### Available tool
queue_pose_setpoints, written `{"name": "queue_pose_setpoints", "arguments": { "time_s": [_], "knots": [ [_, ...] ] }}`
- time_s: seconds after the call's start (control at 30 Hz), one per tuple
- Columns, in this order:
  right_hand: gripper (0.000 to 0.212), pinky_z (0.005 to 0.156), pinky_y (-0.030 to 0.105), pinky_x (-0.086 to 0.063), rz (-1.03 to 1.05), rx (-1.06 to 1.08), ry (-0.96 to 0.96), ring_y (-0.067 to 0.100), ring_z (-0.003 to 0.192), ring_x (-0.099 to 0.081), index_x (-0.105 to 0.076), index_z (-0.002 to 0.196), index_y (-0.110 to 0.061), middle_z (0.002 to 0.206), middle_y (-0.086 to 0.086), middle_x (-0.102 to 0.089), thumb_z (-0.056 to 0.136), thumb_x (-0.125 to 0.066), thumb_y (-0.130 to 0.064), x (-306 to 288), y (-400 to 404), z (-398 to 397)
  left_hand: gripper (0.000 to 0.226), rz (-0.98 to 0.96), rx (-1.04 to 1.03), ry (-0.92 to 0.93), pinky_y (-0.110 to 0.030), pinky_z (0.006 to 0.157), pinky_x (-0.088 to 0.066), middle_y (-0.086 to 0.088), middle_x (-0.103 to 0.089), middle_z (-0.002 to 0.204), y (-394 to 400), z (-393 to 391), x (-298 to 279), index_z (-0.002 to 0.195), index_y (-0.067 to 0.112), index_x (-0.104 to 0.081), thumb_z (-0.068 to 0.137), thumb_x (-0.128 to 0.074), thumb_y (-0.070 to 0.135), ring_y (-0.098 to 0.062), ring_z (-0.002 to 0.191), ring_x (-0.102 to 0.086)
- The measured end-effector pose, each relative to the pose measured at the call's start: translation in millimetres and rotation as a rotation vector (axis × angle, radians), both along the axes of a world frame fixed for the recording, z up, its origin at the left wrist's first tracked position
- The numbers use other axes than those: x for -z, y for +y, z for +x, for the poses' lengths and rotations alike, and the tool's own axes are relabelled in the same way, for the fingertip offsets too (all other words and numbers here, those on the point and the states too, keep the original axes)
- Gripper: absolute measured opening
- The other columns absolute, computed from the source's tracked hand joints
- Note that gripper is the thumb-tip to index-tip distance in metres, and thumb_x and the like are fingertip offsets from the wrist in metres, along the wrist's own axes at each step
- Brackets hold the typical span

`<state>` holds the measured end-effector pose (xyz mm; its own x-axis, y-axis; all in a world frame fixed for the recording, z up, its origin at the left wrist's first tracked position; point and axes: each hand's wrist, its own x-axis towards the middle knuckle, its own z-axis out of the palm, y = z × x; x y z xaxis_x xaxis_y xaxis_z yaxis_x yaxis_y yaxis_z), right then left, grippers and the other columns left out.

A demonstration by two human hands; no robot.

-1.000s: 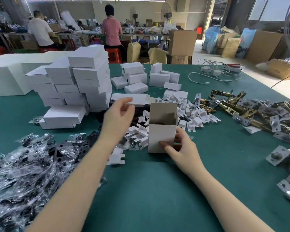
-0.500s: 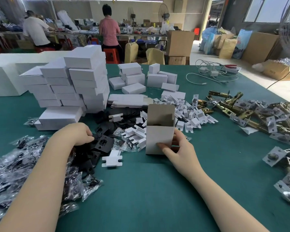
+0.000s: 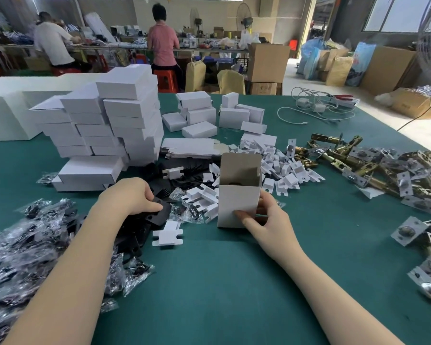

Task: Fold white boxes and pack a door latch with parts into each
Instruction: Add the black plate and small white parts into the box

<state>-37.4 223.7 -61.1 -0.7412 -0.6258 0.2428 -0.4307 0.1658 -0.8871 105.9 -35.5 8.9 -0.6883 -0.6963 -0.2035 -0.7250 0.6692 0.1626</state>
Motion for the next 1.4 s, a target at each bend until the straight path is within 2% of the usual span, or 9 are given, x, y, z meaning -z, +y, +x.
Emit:
{"name": "queue_pose_setpoints", "arguments": {
  "time_s": [0.2, 0.33, 0.43, 0.5, 0.63, 0.73, 0.9, 1.13, 1.4],
  "knots": [
    [0.044, 0.073, 0.006, -0.046, -0.001, -0.003, -0.02, -0.003, 0.088, -0.063, -0.053, 0.122, -0.042, 0.104, -0.015, -0.068, 0.086, -0.072, -0.026, 0.2, 0.7, -0.7, 0.022, 0.128, -0.039, 0.378, -0.024, 0.058, -0.039, 0.007, -0.06, 0.086, 2.8, -5.5, -6.3, 0.078, 0.025, -0.055, 0.085, -0.072, 0.038, -0.007, 0.074, -0.054],
    [0.046, 0.074, 0.006, -0.045, 0.002, -0.003, -0.02, -0.004, 0.09, -0.062, -0.051, 0.123, -0.043, 0.105, -0.015, -0.068, 0.086, -0.072, -0.026, 0.2, 0.3, -1.7, 0.013, 0.556, -0.237, 0.861, -0.022, 0.051, -0.053, -0.002, -0.057, 0.09, 9.9, -14.6, -8.9, 0.09, 0.019, -0.052, 0.095, -0.063, 0.018, -0.015, 0.079, -0.06],
    [0.045, 0.072, 0.004, -0.045, -0.002, -0.001, -0.023, -0.004, 0.088, -0.063, -0.051, 0.12, -0.047, 0.104, -0.015, -0.068, 0.086, -0.072, -0.026, 0.5, 0.4, -1.9, 0.02, 0.893, -0.265, 1.114, -0.018, 0.055, -0.054, -0.007, -0.064, 0.104, 19.8, -18.5, -14.4, 0.114, 0.01, -0.056, 0.095, -0.061, 0.006, -0.014, 0.077, -0.068],
    [0.046, 0.072, 0.004, -0.045, -0.006, -0.001, -0.021, -0.004, 0.088, -0.063, -0.05, 0.116, -0.051, 0.103, -0.015, -0.068, 0.086, -0.072, -0.025, 0.8, 0.5, -2.1, 0.019, 1.027, -0.242, 1.245, -0.017, 0.059, -0.054, -0.006, -0.065, 0.1, 30.2, -20.2, -20.3, 0.111, 0.01, -0.063, 0.093, -0.062, 0.004, -0.009, 0.069, -0.069],
    [0.045, 0.073, 0.006, -0.046, -0.019, 0.0, -0.026, -0.003, 0.089, -0.064, -0.052, 0.119, -0.046, 0.104, -0.015, -0.068, 0.086, -0.073, -0.025, 1.9, -0.2, -3.3, 0.02, 0.931, -0.034, 1.344, -0.018, 0.068, -0.055, 0.001, -0.072, 0.091, 58.3, -25.3, -33.1, 0.097, 0.022, -0.072, 0.091, -0.065, 0.005, -0.006, 0.075, -0.069],
    [0.044, 0.078, 0.013, -0.05, -0.035, -0.001, -0.021, -0.001, 0.092, -0.064, -0.054, 0.121, -0.041, 0.104, -0.015, -0.068, 0.085, -0.074, -0.026, 4.1, -0.1, -3.7, 0.026, 0.738, 0.263, 1.284, -0.016, 0.072, -0.054, 0.008, -0.076, 0.088, 81.7, -31.5, -46.3, 0.087, 0.032, -0.075, 0.085, -0.073, 0.007, -0.006, 0.082, -0.071],
    [0.044, 0.081, 0.017, -0.052, -0.053, -0.004, -0.008, 0.001, 0.096, -0.063, -0.056, 0.124, -0.035, 0.105, -0.016, -0.069, 0.085, -0.074, -0.025, 6.2, -0.2, -3.9, 0.022, 0.253, 0.511, 0.896, -0.003, 0.066, -0.042, 0.014, -0.07, 0.092, 104.9, -53.4, -59.3, 0.094, 0.028, -0.068, 0.087, -0.069, 0.007, 0.011, 0.073, -0.061],
    [0.041, 0.075, 0.009, -0.047, -0.068, -0.004, -0.003, -0.001, 0.095, -0.063, -0.057, 0.12, -0.04, 0.101, -0.024, -0.067, 0.085, -0.074, -0.029, 5.0, -0.2, -2.9, 0.028, 0.205, 0.608, 0.777, 0.0, 0.082, -0.04, 0.029, -0.061, 0.096, 114.0, -62.4, -64.6, 0.112, 0.027, -0.072, 0.095, -0.059, 0.009, 0.018, 0.09, -0.055],
    [0.043, 0.076, 0.01, -0.048, -0.064, -0.004, 0.005, -0.003, 0.094, -0.063, -0.052, 0.116, -0.05, 0.101, -0.025, -0.067, 0.084, -0.075, -0.033, 3.9, 0.0, -2.6, 0.023, -0.089, 0.621, 0.538, -0.038, 0.091, -0.049, 0.017, -0.07, 0.104, 113.4, -60.4, -60.3, 0.108, 0.034, -0.072, 0.092, -0.063, 0.02, -0.01, 0.103, -0.061]
  ]
}}
